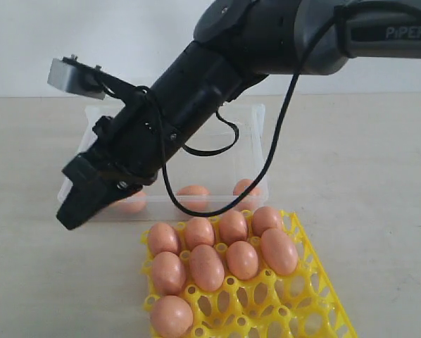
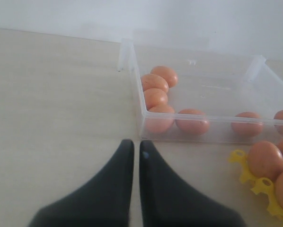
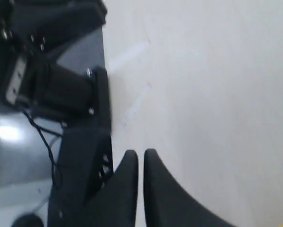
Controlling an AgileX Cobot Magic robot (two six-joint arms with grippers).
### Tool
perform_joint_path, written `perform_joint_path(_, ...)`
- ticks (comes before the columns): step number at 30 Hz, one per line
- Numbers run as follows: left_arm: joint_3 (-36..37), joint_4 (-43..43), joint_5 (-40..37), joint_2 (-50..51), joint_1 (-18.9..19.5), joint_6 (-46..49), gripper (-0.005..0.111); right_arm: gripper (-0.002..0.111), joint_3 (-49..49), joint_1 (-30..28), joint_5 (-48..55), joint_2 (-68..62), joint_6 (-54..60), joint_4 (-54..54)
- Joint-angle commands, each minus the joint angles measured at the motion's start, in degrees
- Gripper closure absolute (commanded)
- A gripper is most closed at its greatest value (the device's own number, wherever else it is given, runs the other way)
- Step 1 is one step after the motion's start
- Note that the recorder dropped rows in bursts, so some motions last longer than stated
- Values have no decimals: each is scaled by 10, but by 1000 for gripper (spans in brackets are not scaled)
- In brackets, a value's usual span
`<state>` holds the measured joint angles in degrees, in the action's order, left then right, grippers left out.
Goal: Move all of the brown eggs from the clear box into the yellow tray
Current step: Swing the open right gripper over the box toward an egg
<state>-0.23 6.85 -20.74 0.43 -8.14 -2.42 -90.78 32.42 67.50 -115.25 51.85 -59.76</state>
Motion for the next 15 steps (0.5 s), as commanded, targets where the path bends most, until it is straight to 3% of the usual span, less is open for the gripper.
perform_joint_path(1, 2, -2, 4, 2, -1, 2, 103, 108, -7, -14, -82, -8, 53, -84)
perform_joint_path(7, 2, -2, 4, 2, -1, 2, 103, 108, -7, -14, -219, -7, 70, -8)
perform_joint_path(15, 2, -2, 4, 2, -1, 2, 103, 108, -7, -14, -199, -7, 10, 286)
